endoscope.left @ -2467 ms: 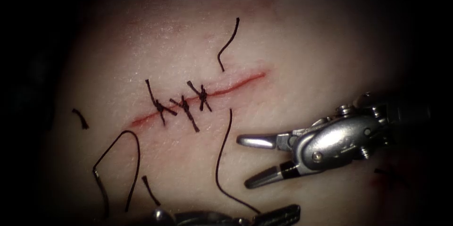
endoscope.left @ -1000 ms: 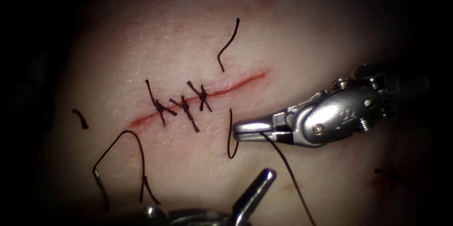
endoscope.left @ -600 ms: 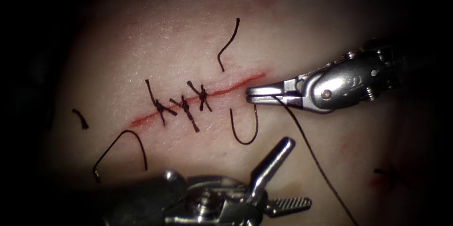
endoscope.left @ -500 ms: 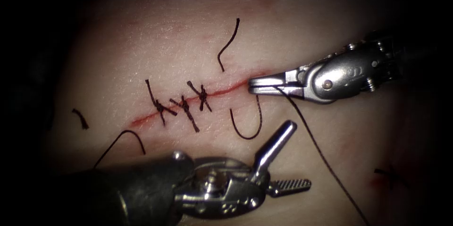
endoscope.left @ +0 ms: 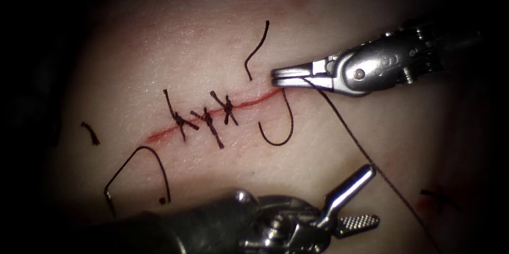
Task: Wound Closure
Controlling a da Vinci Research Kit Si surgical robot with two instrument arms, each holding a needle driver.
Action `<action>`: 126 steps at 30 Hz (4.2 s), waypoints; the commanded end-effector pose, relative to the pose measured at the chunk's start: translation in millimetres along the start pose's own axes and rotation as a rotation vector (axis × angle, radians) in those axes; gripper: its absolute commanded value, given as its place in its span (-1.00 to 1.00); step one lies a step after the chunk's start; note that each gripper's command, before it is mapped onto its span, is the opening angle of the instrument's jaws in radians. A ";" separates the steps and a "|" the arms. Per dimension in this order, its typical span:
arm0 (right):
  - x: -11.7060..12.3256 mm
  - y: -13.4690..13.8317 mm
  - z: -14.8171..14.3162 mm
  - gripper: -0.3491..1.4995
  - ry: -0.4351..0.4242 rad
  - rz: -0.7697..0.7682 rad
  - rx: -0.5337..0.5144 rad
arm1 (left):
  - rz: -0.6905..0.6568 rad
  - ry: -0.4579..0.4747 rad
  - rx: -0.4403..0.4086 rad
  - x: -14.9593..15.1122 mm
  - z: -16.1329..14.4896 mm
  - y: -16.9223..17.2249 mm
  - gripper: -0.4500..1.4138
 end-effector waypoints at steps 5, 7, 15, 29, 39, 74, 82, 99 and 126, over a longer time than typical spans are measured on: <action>-0.6 -1.2 1.2 -1.00 -0.002 0.009 0.002 | 0.025 0.006 0.023 0.8 1.5 -0.3 0.39; -0.7 -1.3 1.3 -1.00 -0.003 0.013 0.002 | 0.030 0.007 0.031 0.9 1.8 -0.4 0.39; -0.7 -1.3 1.4 -1.00 -0.003 0.019 0.003 | 0.032 0.009 0.039 0.7 2.3 -0.2 0.30; -0.5 -1.7 1.5 -1.00 -0.004 0.017 0.003 | 0.038 0.072 -0.042 1.8 0.6 -0.6 -1.00; 1.3 -3.7 0.7 -1.00 0.004 0.012 0.017 | -0.126 0.098 -0.101 1.9 -9.3 -1.5 -1.00; 4.0 -2.8 -5.0 -1.00 0.086 0.242 -0.037 | -0.003 -0.140 -0.156 -2.1 -23.6 -5.6 -1.00; 0.7 -2.3 -0.6 -1.00 0.053 0.228 -0.135 | 0.027 -0.129 -0.159 -2.2 -23.1 -6.1 -1.00; 1.2 -5.2 5.2 -1.00 0.136 0.207 -0.047 | 0.029 -0.146 -0.169 -8.5 -17.1 -6.1 -1.00; 3.5 -5.2 8.1 -0.09 0.147 0.235 -0.198 | 0.029 -0.100 -0.349 -6.7 -10.2 -1.5 -1.00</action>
